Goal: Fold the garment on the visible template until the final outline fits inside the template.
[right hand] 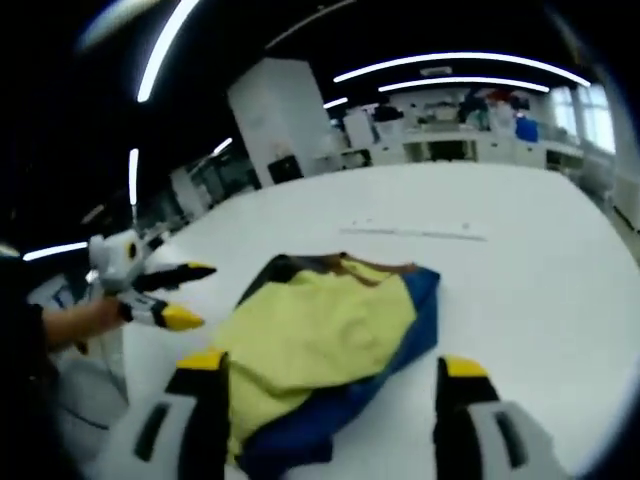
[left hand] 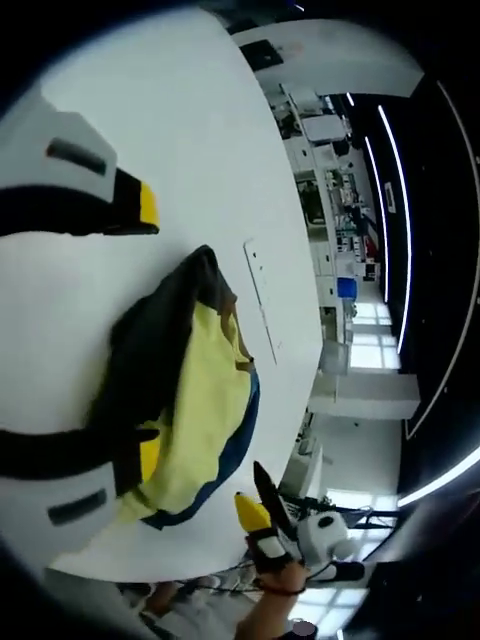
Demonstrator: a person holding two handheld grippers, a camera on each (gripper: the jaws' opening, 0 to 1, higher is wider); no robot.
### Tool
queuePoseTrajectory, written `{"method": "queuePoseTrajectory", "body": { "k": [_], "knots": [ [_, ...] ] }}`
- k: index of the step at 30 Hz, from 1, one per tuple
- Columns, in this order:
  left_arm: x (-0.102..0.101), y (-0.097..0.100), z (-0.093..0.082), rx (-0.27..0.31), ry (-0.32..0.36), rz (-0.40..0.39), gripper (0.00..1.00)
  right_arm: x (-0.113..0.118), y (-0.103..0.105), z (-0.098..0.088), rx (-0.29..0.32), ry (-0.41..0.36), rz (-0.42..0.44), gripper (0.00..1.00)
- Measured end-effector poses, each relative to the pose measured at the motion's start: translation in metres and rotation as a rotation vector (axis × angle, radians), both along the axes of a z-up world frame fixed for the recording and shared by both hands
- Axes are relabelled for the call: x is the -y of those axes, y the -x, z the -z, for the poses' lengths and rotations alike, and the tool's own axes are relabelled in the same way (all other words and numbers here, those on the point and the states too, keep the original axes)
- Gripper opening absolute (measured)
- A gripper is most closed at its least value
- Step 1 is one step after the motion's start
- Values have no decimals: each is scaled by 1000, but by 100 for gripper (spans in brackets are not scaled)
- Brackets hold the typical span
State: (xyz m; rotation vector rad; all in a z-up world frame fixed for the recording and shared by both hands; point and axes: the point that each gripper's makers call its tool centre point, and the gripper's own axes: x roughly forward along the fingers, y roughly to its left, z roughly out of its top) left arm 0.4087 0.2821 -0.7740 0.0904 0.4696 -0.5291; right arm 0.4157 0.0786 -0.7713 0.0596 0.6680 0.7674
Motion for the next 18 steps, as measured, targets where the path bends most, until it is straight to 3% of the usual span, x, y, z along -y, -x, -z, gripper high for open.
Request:
{"method": "queuePoseTrajectory", "body": {
  "k": [5,6,10,18],
  "knots": [
    [5,15,3,-9,-9,29,76,-5,22,4,-2,-1,-54,79],
    [11,25,5,-18,-14,51,76,-5,26,4,-1,0,-58,78],
    [18,39,12,-44,-11,80,73,-7,41,6,23,23,-93,67],
    [34,58,27,-91,6,107,64,-10,66,16,41,38,-112,56]
  ]
}}
